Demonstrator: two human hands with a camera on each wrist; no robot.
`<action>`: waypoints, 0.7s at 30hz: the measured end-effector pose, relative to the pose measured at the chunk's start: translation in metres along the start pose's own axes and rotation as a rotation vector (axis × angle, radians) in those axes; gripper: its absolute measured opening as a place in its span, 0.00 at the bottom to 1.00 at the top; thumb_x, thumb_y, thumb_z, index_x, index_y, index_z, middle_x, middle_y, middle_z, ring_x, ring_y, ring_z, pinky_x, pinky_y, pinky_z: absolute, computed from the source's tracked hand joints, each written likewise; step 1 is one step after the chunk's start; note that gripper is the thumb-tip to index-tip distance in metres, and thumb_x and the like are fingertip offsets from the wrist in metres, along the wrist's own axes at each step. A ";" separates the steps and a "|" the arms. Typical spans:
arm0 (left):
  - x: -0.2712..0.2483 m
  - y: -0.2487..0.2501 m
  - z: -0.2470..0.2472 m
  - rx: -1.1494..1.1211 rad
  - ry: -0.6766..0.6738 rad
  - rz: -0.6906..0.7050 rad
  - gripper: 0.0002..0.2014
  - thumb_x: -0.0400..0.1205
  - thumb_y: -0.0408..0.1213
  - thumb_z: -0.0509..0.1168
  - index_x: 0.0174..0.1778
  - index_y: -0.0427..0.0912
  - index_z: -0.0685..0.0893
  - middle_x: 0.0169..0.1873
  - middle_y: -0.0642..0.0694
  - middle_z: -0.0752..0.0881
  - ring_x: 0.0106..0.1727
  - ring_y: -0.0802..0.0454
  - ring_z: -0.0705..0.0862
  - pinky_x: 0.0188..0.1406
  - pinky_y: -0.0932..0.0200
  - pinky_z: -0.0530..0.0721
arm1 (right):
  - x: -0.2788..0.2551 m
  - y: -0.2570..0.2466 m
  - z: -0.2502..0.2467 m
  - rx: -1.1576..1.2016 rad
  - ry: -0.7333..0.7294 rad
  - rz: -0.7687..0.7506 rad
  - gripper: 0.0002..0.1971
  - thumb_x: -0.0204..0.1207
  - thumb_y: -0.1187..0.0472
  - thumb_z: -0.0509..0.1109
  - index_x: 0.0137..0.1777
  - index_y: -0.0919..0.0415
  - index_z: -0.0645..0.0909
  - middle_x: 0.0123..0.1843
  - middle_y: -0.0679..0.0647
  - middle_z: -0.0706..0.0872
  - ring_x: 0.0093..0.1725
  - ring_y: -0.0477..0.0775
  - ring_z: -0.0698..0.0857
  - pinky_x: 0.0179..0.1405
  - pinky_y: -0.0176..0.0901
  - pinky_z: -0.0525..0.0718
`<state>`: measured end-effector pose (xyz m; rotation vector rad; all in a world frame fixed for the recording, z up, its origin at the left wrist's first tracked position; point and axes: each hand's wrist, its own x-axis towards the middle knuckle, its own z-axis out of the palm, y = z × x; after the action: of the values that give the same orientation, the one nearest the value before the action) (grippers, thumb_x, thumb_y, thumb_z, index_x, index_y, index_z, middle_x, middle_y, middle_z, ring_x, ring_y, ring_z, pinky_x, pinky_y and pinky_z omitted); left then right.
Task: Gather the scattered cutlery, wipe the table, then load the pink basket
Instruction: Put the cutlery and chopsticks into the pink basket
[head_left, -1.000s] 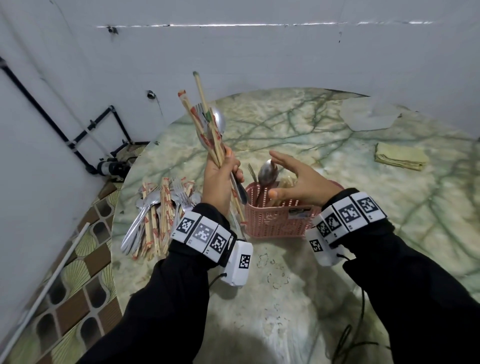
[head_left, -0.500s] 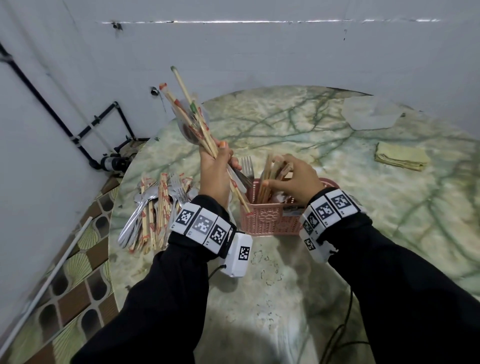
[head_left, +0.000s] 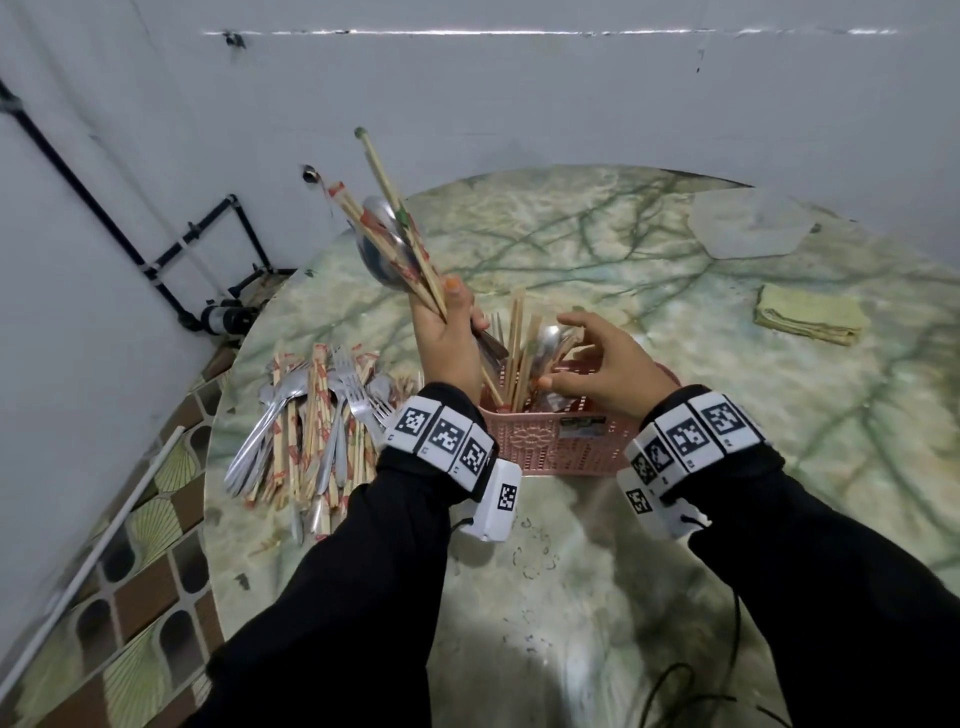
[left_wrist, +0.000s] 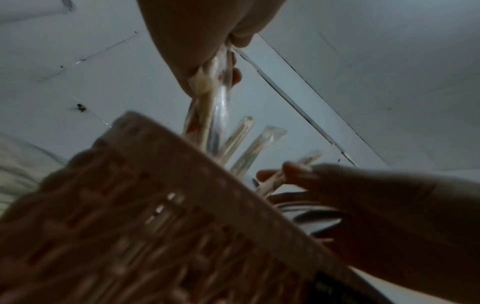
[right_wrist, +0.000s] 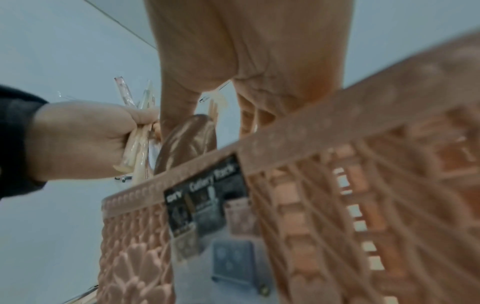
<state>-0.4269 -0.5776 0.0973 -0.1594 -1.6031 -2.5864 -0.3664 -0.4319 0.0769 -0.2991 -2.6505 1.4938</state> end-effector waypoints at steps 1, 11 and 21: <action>-0.001 -0.002 0.000 0.004 -0.007 0.000 0.03 0.86 0.33 0.53 0.51 0.41 0.71 0.31 0.50 0.69 0.23 0.63 0.71 0.29 0.68 0.75 | -0.002 0.000 -0.001 0.015 -0.015 0.004 0.37 0.64 0.60 0.81 0.73 0.53 0.70 0.60 0.55 0.80 0.57 0.55 0.82 0.58 0.48 0.83; -0.021 -0.028 -0.015 0.290 -0.037 -0.061 0.19 0.84 0.40 0.58 0.54 0.22 0.78 0.30 0.51 0.79 0.32 0.58 0.79 0.35 0.71 0.78 | -0.006 0.001 -0.007 0.024 -0.071 -0.015 0.39 0.64 0.63 0.81 0.75 0.56 0.67 0.57 0.56 0.80 0.58 0.55 0.81 0.60 0.44 0.79; -0.027 -0.028 -0.033 0.390 -0.112 -0.212 0.29 0.74 0.48 0.70 0.64 0.32 0.74 0.56 0.36 0.84 0.54 0.46 0.85 0.52 0.55 0.86 | -0.012 -0.002 -0.008 -0.005 -0.142 -0.014 0.47 0.61 0.61 0.83 0.79 0.55 0.61 0.69 0.57 0.77 0.68 0.54 0.77 0.69 0.51 0.76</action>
<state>-0.4051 -0.5943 0.0546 -0.1101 -2.2379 -2.3770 -0.3532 -0.4284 0.0828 -0.1810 -2.7583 1.5601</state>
